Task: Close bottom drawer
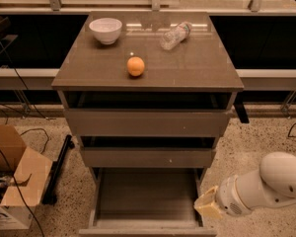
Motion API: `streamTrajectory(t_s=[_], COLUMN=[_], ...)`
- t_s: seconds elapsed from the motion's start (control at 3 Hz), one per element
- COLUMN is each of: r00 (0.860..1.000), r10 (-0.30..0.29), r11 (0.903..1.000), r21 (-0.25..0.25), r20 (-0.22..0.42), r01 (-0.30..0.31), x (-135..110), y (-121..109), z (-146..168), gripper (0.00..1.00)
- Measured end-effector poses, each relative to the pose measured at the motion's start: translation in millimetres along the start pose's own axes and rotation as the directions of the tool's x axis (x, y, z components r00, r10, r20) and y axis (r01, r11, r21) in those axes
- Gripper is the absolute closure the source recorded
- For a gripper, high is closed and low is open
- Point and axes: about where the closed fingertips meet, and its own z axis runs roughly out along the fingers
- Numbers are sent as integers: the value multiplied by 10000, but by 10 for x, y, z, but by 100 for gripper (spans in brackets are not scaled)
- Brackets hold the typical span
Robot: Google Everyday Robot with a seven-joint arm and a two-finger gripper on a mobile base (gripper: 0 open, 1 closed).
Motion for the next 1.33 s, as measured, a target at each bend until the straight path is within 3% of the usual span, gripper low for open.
streamTrajectory(t_s=[0.33,0.67,1.0,1.33], r00=[9955,9854,9822,9851], r10=[810,1563,1751,1670], r11=[9965,9864,9820,9844], r21=[-221,-612,-832,-634], r20=[489,671,680,412], r01=[-800,-1523,-1693,-1642], x=[296,586,658,676], y=[-67,-184,-170,-163], z=[330,687,802,1035], gripper=[100,100,100,100])
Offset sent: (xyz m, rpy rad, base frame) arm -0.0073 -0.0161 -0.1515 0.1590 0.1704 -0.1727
